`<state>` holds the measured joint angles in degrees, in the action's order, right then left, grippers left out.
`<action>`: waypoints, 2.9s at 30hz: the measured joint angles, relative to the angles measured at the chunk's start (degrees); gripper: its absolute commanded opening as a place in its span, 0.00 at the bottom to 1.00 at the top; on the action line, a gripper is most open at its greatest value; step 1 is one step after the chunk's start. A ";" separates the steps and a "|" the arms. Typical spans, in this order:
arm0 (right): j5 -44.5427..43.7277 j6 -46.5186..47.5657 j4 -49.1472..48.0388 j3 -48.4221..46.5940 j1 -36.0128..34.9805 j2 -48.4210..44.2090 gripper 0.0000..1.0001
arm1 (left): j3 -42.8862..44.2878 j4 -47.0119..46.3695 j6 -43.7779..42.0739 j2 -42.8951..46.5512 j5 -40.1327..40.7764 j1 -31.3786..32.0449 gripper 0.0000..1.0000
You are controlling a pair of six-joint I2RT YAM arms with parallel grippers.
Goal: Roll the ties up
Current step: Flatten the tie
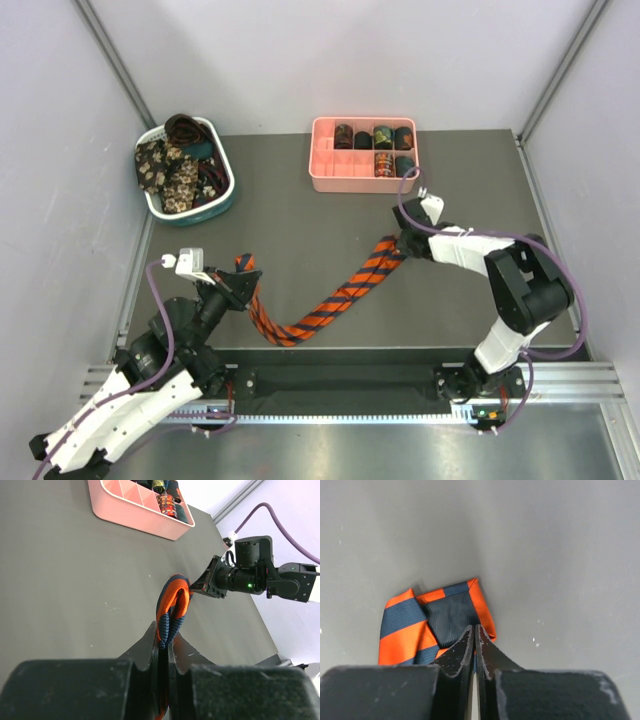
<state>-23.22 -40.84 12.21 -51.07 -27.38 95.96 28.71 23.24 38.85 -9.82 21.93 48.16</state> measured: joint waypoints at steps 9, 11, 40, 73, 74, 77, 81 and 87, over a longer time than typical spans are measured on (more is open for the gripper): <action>5.09 1.68 -0.90 -0.66 2.75 -0.83 0.49 | -0.13 0.00 -0.04 0.48 0.24 0.00 0.00; 4.96 2.32 0.00 -0.11 3.17 -1.73 0.49 | -0.13 0.00 -0.04 0.63 0.28 0.00 0.00; 5.95 1.38 -3.43 -0.76 2.01 1.16 0.00 | -0.68 0.04 -0.02 0.63 0.04 0.00 0.00; 22.10 7.76 3.58 -32.92 38.10 13.44 0.53 | -2.58 -3.13 -2.12 -10.27 2.95 0.00 0.90; 22.43 7.63 4.22 -34.88 38.97 14.73 0.65 | -2.58 -3.15 -2.16 -11.06 3.08 0.00 0.90; 22.43 8.26 5.95 -38.12 40.61 17.00 0.75 | -2.58 -3.28 -2.19 -12.98 3.21 0.00 0.90; 21.75 8.46 6.38 -34.88 40.96 15.43 0.65 | -2.58 -4.31 -2.12 -14.25 2.47 0.00 0.88; 20.74 9.18 6.62 -24.20 38.27 8.15 0.56 | -2.21 -6.60 -2.21 -22.60 -2.38 0.00 0.86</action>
<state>-2.48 -31.66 18.83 -75.26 10.90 104.12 26.50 16.64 36.64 -32.42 19.55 48.16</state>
